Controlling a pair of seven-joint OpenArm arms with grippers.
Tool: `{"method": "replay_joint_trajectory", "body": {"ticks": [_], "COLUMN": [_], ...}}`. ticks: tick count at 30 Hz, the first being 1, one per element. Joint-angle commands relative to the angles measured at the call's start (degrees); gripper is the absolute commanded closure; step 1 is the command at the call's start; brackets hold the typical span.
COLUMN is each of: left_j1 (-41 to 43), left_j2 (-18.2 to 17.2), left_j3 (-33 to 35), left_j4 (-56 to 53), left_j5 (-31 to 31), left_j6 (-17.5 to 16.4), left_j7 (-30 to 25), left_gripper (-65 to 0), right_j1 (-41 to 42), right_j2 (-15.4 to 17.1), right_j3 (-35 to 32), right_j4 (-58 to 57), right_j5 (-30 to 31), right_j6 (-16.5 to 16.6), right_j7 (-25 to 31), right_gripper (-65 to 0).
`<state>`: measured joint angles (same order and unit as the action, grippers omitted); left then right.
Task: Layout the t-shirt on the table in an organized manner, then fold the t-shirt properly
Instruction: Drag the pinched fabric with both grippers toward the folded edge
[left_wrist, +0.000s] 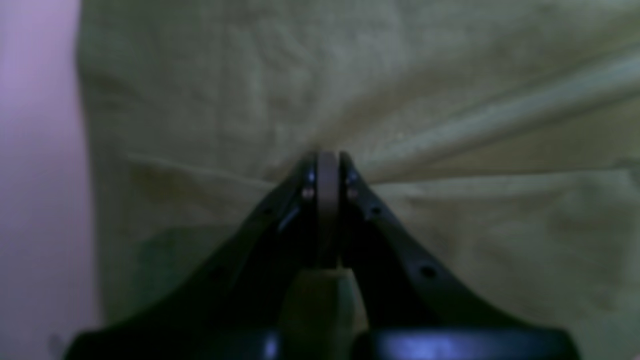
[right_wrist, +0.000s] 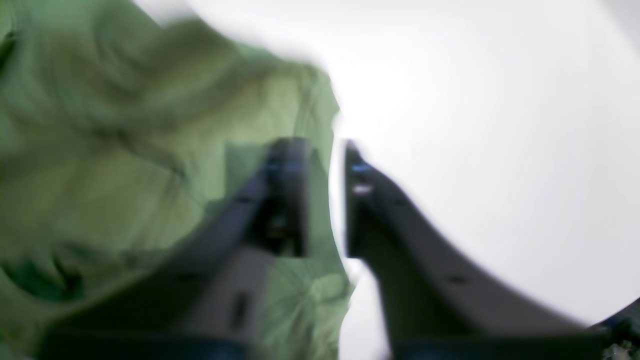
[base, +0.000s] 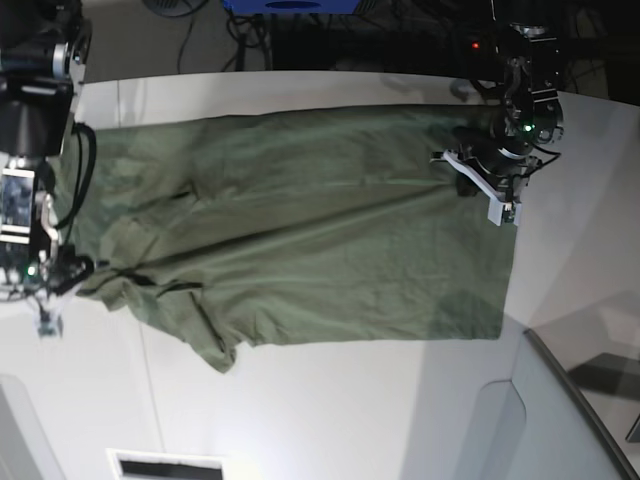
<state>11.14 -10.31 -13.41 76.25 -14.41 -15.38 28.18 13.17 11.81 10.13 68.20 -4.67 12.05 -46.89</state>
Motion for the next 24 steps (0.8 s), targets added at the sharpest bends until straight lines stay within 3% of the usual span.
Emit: {"method": "replay_joint_trajectory", "body": {"ticks": [1, 11, 17, 24], "left_j1": [0.0, 0.2, 1.6, 2.3], "left_j2": [-1.5, -2.4, -3.6, -4.8], "left_j3": [-0.2, -0.2, -0.2, -0.1], "left_j4": [1.5, 2.8, 2.8, 2.2], "left_j5": [-1.8, -3.4, -3.4, -3.3], "left_j6": [-0.1, -0.1, -0.1, -0.1], "left_j7": [-0.7, -0.7, -0.7, -0.9], "left_gripper": [0.0, 0.0, 0.0, 0.0], "right_j1": [-0.6, -7.8, -10.0, -13.1], "right_j2": [-0.3, -1.5, -1.6, -1.6], "right_j3": [-0.1, 0.5, 7.3, 8.8], "right_j4": [1.3, -0.8, -1.5, -1.4], "right_j5": [0.5, 0.6, 0.5, 0.5], "right_j6": [0.4, 0.4, 0.4, 0.4], "right_j7": [0.0, 2.5, 2.2, 2.2], "right_gripper": [-0.5, 0.0, 0.0, 0.0]}}
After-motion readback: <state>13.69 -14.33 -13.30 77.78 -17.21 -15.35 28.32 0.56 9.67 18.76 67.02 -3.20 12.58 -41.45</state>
